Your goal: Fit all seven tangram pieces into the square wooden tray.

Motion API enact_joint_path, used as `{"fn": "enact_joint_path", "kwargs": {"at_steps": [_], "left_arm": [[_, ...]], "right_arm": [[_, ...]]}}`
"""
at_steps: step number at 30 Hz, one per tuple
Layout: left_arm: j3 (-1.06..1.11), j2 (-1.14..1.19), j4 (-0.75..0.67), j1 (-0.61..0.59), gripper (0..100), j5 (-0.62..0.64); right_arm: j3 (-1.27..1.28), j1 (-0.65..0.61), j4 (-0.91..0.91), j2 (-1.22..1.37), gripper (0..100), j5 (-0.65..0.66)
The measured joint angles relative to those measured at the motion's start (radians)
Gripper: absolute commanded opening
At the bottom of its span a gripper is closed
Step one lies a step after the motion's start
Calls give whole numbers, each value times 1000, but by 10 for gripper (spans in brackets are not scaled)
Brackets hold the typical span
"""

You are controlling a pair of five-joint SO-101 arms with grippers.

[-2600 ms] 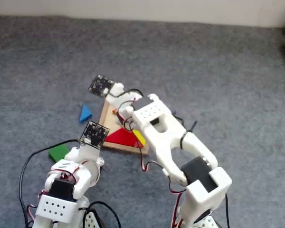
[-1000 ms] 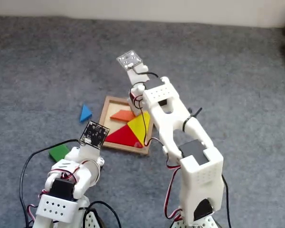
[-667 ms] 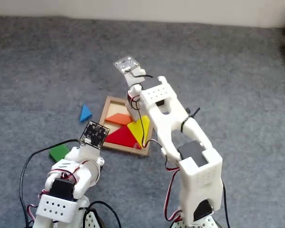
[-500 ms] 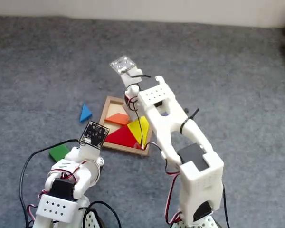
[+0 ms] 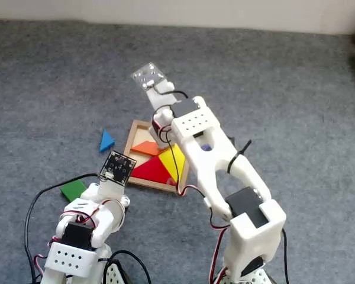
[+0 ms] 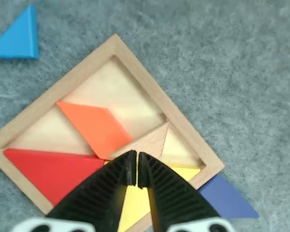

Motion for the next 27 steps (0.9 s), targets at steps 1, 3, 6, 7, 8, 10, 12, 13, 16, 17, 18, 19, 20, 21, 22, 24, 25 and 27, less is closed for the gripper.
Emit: {"fn": "enact_joint_path", "kwargs": {"at_steps": [1,3,6,7,8,10,12,13,16,17,18,19,20,21,22,24,25,27], "left_arm": [[0,0,0,0,6,0],[0,0,0,0,6,0],[0,0,0,0,6,0],[0,0,0,0,6,0],[0,0,0,0,6,0],[0,0,0,0,6,0],[0,0,0,0,6,0],[0,0,0,0,6,0],[0,0,0,0,6,0],[0,0,0,0,6,0],[0,0,0,0,6,0],[0,0,0,0,6,0],[0,0,0,0,6,0],[0,0,0,0,6,0],[0,0,0,0,6,0],[0,0,0,0,6,0],[0,0,0,0,6,0],[0,0,0,0,6,0]], "right_arm": [[20,0,-12,0,19,0],[44,0,-35,0,19,0],[69,-6,-63,0,19,0],[77,-8,-66,0,19,0],[80,-8,-68,0,19,0],[81,-8,-71,0,19,0],[81,-12,-71,0,19,0],[81,-15,-72,0,19,0],[81,-28,-74,0,19,0],[81,-29,-74,0,19,0],[81,-29,-74,0,19,0],[81,-29,-74,0,19,0],[81,-29,-74,0,19,0],[81,-29,-74,0,19,0],[81,-29,-74,0,19,0],[81,-25,-74,0,19,0],[81,-21,-74,0,19,0],[81,-12,-84,0,19,0]]}}
